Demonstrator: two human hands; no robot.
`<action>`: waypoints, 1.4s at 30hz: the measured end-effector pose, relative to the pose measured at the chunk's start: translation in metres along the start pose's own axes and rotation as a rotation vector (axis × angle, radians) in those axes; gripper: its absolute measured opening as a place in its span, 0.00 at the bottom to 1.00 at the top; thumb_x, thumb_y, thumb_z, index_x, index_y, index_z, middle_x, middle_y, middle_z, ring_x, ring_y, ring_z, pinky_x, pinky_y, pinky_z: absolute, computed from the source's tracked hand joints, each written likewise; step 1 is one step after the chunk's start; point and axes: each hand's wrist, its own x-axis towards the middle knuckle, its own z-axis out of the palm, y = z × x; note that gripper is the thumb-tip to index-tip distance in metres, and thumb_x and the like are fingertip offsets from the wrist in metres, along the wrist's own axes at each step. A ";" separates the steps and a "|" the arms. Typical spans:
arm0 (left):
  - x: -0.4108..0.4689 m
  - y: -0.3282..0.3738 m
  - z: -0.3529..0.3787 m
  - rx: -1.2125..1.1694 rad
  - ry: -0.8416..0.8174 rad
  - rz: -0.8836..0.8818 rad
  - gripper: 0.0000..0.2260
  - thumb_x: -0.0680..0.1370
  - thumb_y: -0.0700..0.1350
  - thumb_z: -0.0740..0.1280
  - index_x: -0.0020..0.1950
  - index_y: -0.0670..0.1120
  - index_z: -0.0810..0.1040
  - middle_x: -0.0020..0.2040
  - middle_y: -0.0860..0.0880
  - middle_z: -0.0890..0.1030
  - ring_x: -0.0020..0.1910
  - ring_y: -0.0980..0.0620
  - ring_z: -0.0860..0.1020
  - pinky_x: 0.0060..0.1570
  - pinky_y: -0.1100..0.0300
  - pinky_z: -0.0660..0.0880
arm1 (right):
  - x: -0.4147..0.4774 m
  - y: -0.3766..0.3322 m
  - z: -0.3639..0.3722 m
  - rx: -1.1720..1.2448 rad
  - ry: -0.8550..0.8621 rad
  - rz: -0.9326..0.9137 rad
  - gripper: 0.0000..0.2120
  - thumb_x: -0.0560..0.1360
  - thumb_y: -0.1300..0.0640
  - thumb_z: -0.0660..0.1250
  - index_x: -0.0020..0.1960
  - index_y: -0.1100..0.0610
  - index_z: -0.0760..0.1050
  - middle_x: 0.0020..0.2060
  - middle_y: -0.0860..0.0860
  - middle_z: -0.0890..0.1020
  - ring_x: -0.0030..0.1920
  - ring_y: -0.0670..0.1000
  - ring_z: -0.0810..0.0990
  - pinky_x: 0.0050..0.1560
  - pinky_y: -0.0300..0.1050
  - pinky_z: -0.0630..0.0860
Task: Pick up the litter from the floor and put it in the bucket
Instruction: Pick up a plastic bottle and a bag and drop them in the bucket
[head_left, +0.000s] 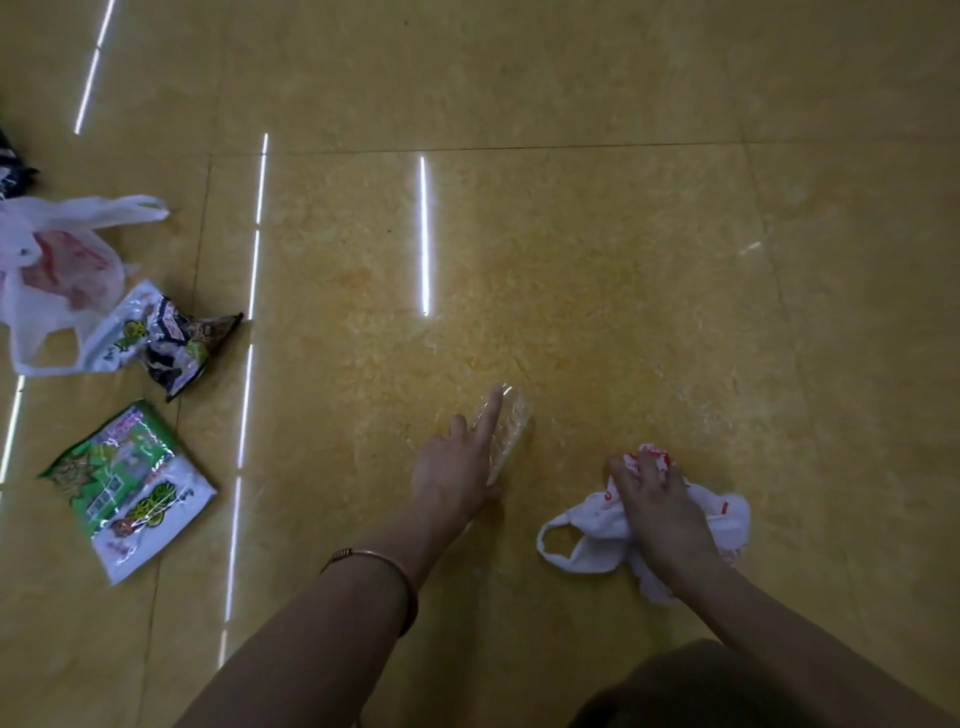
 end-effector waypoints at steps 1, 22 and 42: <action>0.000 -0.001 0.000 -0.011 -0.004 0.000 0.51 0.72 0.55 0.71 0.72 0.58 0.28 0.66 0.42 0.67 0.51 0.43 0.78 0.39 0.54 0.72 | 0.000 0.000 0.002 0.006 0.006 -0.002 0.30 0.73 0.64 0.65 0.72 0.53 0.59 0.69 0.61 0.66 0.65 0.68 0.67 0.43 0.56 0.79; -0.221 0.043 -0.328 -0.256 0.075 0.108 0.44 0.74 0.54 0.65 0.69 0.66 0.28 0.58 0.44 0.71 0.46 0.41 0.78 0.38 0.53 0.71 | -0.243 0.031 -0.356 0.490 0.292 -0.128 0.21 0.72 0.71 0.62 0.64 0.61 0.70 0.61 0.58 0.71 0.50 0.62 0.77 0.41 0.49 0.72; -0.489 0.087 -0.671 -0.535 0.607 0.445 0.38 0.73 0.61 0.65 0.66 0.77 0.37 0.59 0.53 0.75 0.46 0.54 0.80 0.44 0.55 0.75 | -0.515 0.058 -0.690 1.000 0.866 -0.007 0.14 0.71 0.59 0.68 0.57 0.53 0.73 0.51 0.46 0.77 0.50 0.47 0.77 0.43 0.36 0.71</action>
